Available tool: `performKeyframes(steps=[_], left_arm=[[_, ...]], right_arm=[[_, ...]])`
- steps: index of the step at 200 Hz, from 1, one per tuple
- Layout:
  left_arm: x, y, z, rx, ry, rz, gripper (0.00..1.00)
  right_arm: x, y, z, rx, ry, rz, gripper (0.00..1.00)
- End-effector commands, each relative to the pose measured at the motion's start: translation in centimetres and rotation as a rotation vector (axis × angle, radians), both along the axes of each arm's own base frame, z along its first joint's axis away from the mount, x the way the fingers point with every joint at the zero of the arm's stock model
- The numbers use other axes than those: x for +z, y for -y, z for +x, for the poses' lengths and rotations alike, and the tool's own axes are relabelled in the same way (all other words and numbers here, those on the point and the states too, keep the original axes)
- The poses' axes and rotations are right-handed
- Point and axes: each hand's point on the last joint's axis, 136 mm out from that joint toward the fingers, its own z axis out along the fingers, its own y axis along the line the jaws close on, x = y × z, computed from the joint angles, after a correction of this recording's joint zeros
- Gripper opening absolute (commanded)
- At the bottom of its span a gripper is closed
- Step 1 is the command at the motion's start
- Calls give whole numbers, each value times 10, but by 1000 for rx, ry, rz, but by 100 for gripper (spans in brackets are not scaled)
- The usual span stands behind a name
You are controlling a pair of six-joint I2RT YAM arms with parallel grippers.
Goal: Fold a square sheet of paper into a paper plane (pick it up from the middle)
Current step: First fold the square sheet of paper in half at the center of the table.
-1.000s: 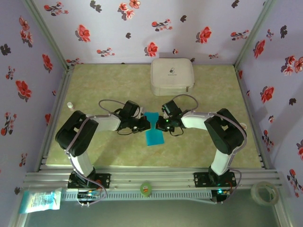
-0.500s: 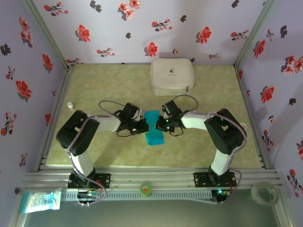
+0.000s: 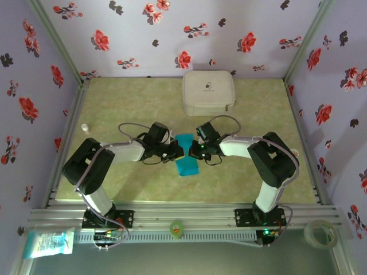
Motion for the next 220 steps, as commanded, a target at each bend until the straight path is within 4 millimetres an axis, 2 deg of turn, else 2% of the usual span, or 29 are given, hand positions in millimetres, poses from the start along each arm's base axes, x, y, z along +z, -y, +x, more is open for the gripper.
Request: performKeyframes(steps=[1, 36, 68, 88, 129, 157, 189, 220], left_arm=[[-25, -5, -16, 3, -70, 36, 0], [-51, -20, -29, 34, -102, 75, 0], [-60, -31, -39, 39, -106, 88, 1], [-50, -28, -38, 32, -82, 62, 3], [-5, -14, -26, 41, -8, -49, 6], [5, -7, -24, 42, 3, -92, 7], [-13, -7, -34, 15, -44, -71, 8], [-35, -15, -56, -9, -95, -42, 8]], right_arm=[[-42, 36, -25, -51, -101, -174, 0], [-46, 39, -29, -57, -111, -180, 0], [-49, 42, -31, -64, -114, -189, 0], [-50, 43, -32, -68, -116, -190, 0], [-50, 44, -33, -72, -118, -189, 0], [-51, 45, -34, -74, -117, -193, 0], [-51, 45, -33, -82, -115, -185, 0], [-53, 45, -34, -83, -116, -187, 0]])
